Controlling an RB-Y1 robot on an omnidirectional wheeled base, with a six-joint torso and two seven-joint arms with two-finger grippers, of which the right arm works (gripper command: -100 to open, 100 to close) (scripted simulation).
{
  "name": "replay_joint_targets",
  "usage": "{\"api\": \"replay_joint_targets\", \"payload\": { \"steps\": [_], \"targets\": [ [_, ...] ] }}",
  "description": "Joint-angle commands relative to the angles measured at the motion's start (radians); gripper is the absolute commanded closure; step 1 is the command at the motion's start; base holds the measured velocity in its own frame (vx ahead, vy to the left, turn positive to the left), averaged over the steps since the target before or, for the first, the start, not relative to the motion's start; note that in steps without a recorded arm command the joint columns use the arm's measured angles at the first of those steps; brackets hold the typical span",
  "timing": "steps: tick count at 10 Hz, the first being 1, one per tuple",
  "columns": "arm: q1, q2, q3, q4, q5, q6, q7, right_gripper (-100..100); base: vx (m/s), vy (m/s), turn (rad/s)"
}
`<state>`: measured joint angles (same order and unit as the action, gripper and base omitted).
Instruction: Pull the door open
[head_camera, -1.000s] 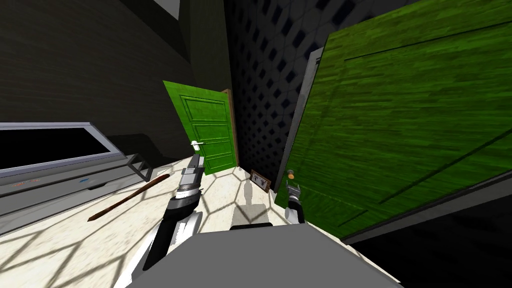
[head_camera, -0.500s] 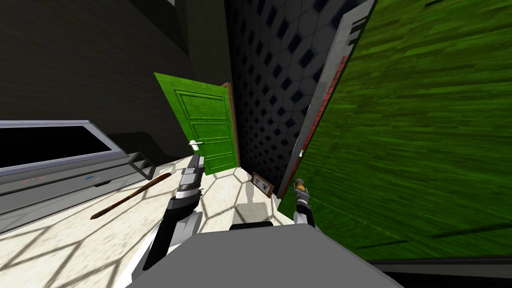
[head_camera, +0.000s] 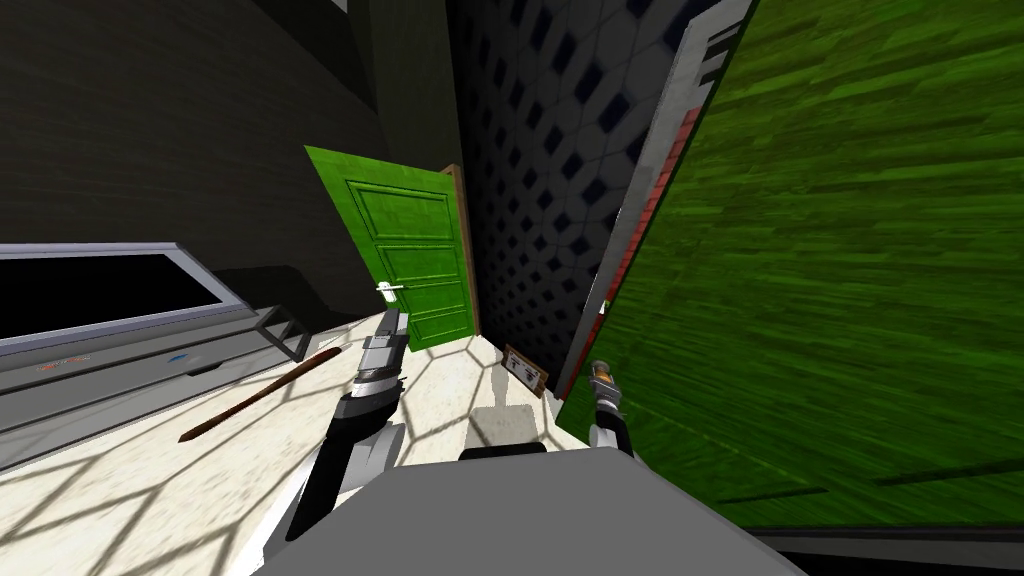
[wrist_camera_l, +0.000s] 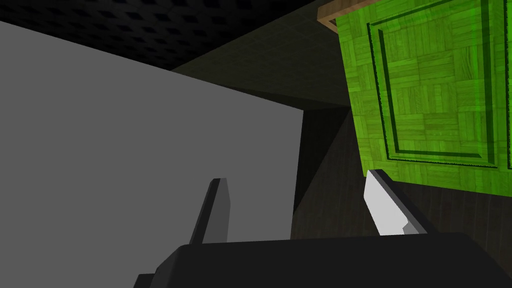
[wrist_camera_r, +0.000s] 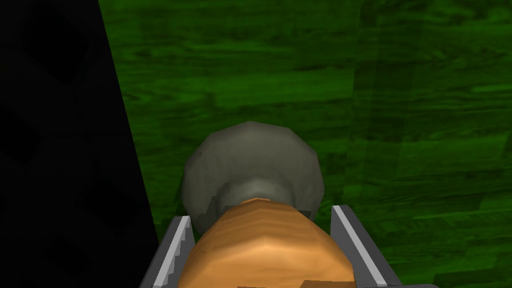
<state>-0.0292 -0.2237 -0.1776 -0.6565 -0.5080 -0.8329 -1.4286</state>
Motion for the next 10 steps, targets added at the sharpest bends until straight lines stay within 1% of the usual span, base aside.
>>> {"api": "replay_joint_targets", "payload": {
  "steps": [1, 3, 4, 8, 10],
  "targets": [
    [-0.001, 0.002, 0.002, -0.001, 0.0, -0.001, -0.001, 100, -0.009, 0.002, 0.002],
    [-0.001, 0.002, 0.002, -0.001, 0.0, -0.001, -0.001, 100, 0.0, 0.0, 0.0],
    [0.003, -0.005, 0.017, -0.004, 0.01, 0.003, -0.015, 100, -0.113, -0.007, 0.078],
    [0.01, -0.018, 0.056, -0.016, 0.032, 0.007, -0.05, 100, -0.216, 0.003, 0.081],
    [0.016, -0.029, 0.089, -0.026, 0.051, 0.011, -0.079, 100, -0.272, 0.006, 0.112]
  ]
}}
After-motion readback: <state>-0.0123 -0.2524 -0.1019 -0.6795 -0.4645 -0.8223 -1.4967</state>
